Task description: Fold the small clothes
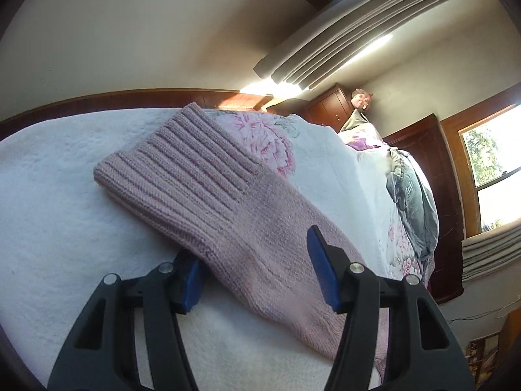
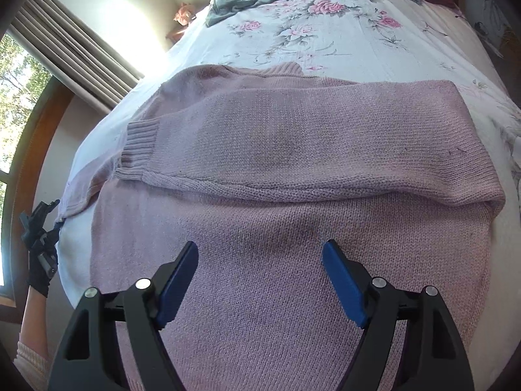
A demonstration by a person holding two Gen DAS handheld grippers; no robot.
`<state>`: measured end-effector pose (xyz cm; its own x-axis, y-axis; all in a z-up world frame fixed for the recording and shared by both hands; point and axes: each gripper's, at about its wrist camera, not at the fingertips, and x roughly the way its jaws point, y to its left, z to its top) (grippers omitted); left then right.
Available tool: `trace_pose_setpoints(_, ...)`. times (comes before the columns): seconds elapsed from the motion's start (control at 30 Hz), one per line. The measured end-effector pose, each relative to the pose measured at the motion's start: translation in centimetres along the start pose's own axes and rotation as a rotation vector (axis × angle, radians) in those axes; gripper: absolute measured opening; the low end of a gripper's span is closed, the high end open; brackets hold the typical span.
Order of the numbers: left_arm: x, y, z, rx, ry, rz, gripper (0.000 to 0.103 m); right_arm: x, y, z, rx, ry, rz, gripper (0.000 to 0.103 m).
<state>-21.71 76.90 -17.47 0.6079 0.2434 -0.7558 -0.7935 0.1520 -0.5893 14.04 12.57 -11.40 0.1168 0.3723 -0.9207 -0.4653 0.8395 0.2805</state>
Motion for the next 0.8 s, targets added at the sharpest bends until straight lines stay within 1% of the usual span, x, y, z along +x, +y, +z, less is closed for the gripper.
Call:
trace_pose_setpoints(0.03, 0.2, -0.2, 0.2, 0.004, 0.000, 0.007, 0.055, -0.1, 0.0, -0.1, 0.005, -0.002, -0.002, 0.079)
trace_pose_setpoints(0.1, 0.2, -0.2, 0.7, 0.007, -0.006, 0.017, 0.046, -0.3, -0.1, -0.3, 0.012, -0.007, -0.006, 0.079)
trace_pose_setpoints(0.13, 0.1, -0.4, 0.8, 0.005, -0.008, 0.010, 0.033, -0.4, 0.0, -0.4, 0.014, -0.010, -0.010, 0.079)
trace_pose_setpoints(0.17, 0.0, -0.6, 0.9, 0.006, -0.010, 0.005, 0.024, -0.5, 0.0, -0.4, 0.015, -0.012, -0.015, 0.079)
trace_pose_setpoints(0.23, -0.4, -1.3, 0.9, 0.023, -0.026, 0.004, 0.018, -0.7, 0.0, -0.6, 0.017, -0.016, -0.018, 0.079)
trace_pose_setpoints(0.27, -0.6, -1.8, 0.7, 0.038, -0.034, 0.000, 0.011, -0.8, 0.0, -0.6, 0.018, -0.019, -0.017, 0.079)
trace_pose_setpoints(0.3, -0.9, -2.4, 0.6, 0.054, -0.041, -0.005, 0.009, -0.9, 0.1, -0.7, 0.018, -0.022, -0.016, 0.079)
trace_pose_setpoints(0.4, -1.7, -4.8, -0.2, 0.113, -0.053, -0.032, 0.008, -1.3, 0.2, -0.7, 0.014, -0.030, -0.015, 0.079)
trace_pose_setpoints(0.53, -2.6, -9.8, -2.4, 0.252, -0.061, -0.081, 0.007, -1.6, 0.4, -0.8, 0.007, -0.035, -0.007, 0.079)
trace_pose_setpoints(0.57, -2.7, -11.1, -3.1, 0.282, -0.056, -0.102, 0.006, -1.8, 0.4, -0.9, 0.007, -0.038, -0.004, 0.079)
trace_pose_setpoints(0.8, -3.4, -20.1, -9.5, 0.460, -0.001, -0.242, 0.006, -3.0, -0.6, -1.6, 0.009, -0.063, 0.012, 0.079)
